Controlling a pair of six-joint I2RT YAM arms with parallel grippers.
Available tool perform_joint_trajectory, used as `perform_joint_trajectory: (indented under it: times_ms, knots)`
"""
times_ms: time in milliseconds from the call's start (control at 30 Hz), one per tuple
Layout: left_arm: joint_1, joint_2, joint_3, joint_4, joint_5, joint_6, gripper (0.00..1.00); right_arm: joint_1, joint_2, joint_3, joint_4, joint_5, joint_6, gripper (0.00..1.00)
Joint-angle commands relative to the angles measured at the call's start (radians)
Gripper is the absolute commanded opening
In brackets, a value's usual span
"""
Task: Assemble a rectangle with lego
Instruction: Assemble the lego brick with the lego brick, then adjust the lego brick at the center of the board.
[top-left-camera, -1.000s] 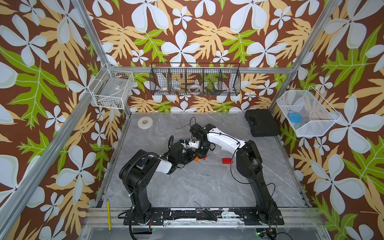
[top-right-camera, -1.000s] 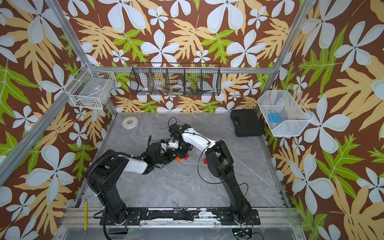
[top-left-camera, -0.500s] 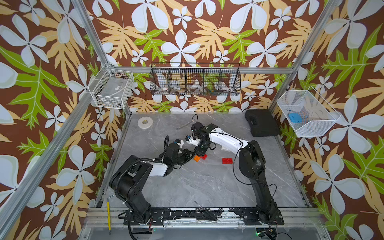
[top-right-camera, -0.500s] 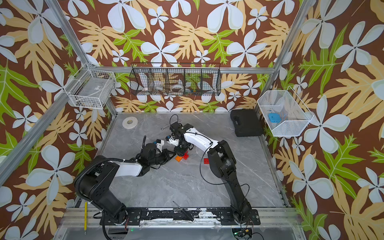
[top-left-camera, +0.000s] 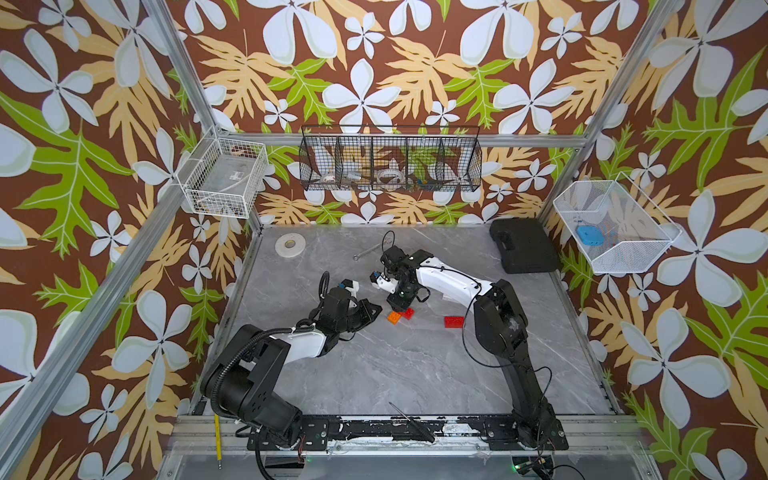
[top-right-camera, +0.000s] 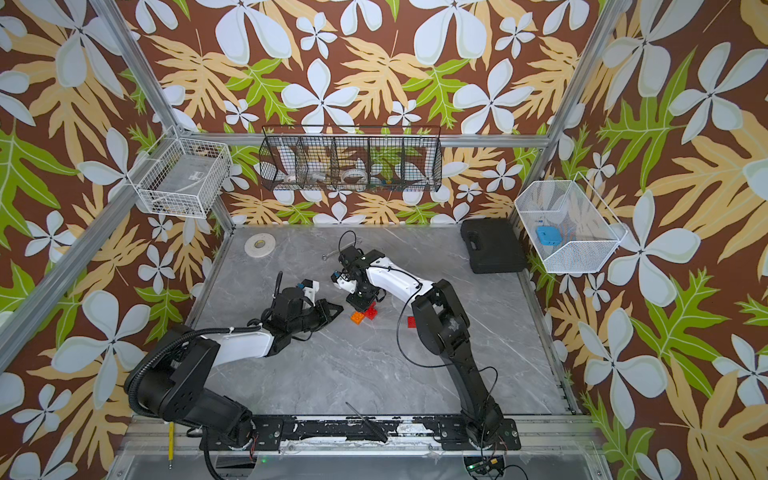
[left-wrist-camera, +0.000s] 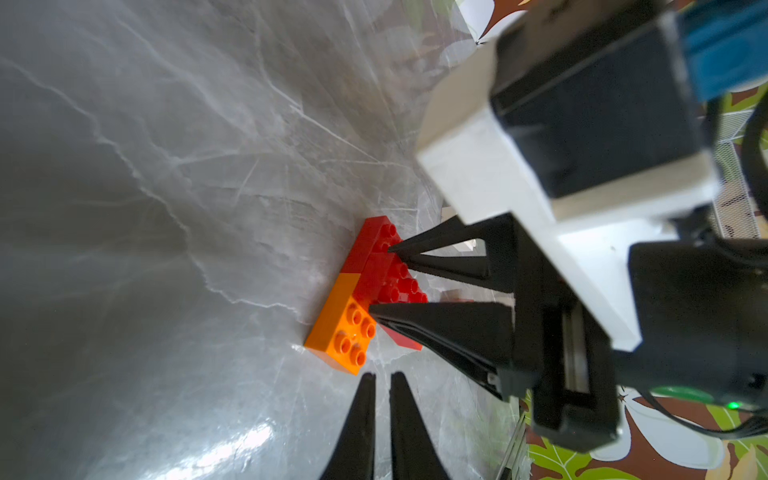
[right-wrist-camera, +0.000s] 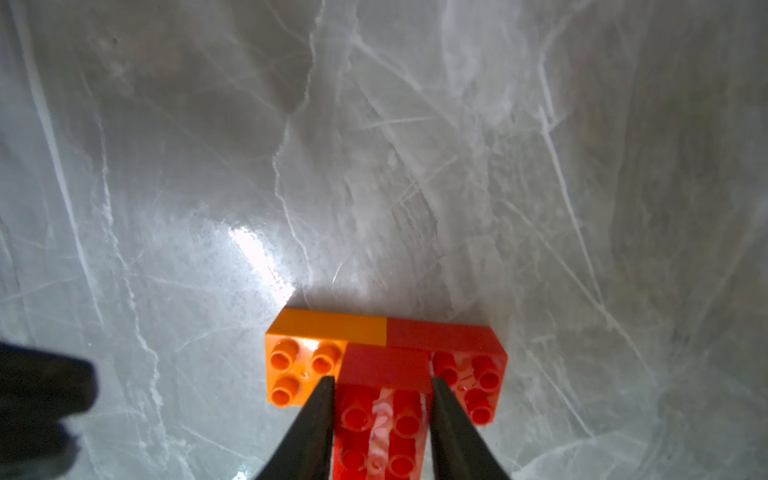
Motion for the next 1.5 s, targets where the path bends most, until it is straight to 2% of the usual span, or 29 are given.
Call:
perform_joint_trajectory:
  times_ms: [0, 200, 300, 367, 467, 600, 800, 967, 1100, 1267, 1467]
  knots:
    - [0.002, -0.001, 0.0, 0.002, -0.001, 0.019, 0.12, 0.002, -0.006, -0.008, -0.007, -0.001, 0.006, 0.32]
    - [0.004, -0.001, -0.007, -0.009, -0.003, 0.027, 0.12, 0.003, 0.006, -0.012, -0.016, 0.001, -0.007, 0.21]
    - [0.005, -0.003, -0.015, -0.009, -0.006, 0.027, 0.12, 0.006, 0.008, -0.019, -0.017, 0.007, -0.018, 0.2]
    - [0.006, -0.004, -0.02, -0.009, -0.005, 0.028, 0.12, 0.008, 0.009, -0.021, -0.017, 0.019, -0.023, 0.25]
    - [0.007, -0.011, -0.024, -0.013, -0.005, 0.027, 0.12, 0.009, -0.003, -0.014, -0.011, 0.04, -0.02, 0.42]
    - [0.011, -0.017, -0.001, -0.064, -0.02, 0.044, 0.12, 0.009, -0.044, 0.029, -0.018, 0.047, -0.019, 0.53]
    - [0.011, 0.077, 0.139, -0.265, -0.082, 0.152, 0.11, 0.009, -0.135, 0.041, -0.016, 0.059, 0.007, 0.58]
    - [0.01, 0.162, 0.206, -0.31, -0.064, 0.198, 0.09, -0.018, -0.31, -0.171, 0.098, 0.161, 0.129, 0.61]
    - [-0.002, 0.198, 0.232, -0.315, -0.037, 0.216, 0.09, -0.097, -0.45, -0.341, 0.127, 0.146, 0.258, 0.62]
    - [-0.059, 0.225, 0.235, -0.311, -0.042, 0.213, 0.09, -0.154, -0.601, -0.55, 0.201, 0.227, 0.321, 0.71]
    - [-0.115, 0.238, 0.218, -0.269, -0.055, 0.165, 0.09, -0.245, -0.72, -0.718, 0.297, 0.204, 0.356, 0.72]
